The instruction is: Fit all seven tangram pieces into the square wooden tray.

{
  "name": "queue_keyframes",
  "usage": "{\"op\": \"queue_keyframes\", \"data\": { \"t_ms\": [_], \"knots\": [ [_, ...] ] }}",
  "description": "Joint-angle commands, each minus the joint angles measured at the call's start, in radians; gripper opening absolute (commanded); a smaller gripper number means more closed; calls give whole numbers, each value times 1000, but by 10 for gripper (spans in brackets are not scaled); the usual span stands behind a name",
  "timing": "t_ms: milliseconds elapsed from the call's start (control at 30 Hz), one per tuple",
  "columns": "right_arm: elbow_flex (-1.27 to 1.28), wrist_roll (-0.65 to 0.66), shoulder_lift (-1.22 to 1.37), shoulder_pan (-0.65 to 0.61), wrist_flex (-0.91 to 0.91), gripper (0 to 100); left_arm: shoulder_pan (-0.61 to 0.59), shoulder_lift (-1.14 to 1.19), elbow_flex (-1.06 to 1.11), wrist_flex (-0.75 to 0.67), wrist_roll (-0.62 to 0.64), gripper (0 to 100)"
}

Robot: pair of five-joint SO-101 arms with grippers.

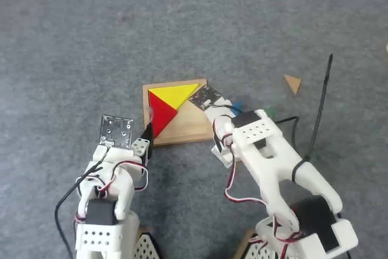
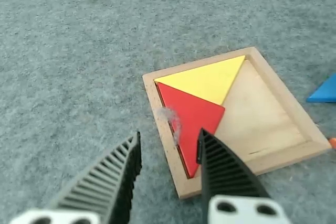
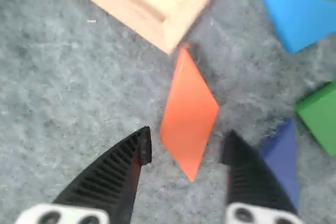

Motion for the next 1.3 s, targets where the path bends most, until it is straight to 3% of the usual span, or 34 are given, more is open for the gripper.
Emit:
{"op": "queue_keyframes", "data": {
  "t_ms": [0, 167, 400, 967, 1033, 1267],
  "knots": [
    [-17, -12, -58, 35, -18, 297, 5, -11, -5, 5, 3, 173],
    [-32, -12, -58, 130, -35, 296, 6, -11, -5, 5, 3, 173],
    [32, -11, -13, 133, -142, 296, 6, -11, -5, 8, 3, 173],
    [6, -17, 2, 334, -127, 296, 6, -9, -5, 11, 3, 173],
    [3, -21, -64, 300, -88, 296, 6, -9, -5, 11, 3, 173],
    [146, -72, -298, 8, -48, 296, 6, -9, -5, 11, 3, 173]
  ]
}}
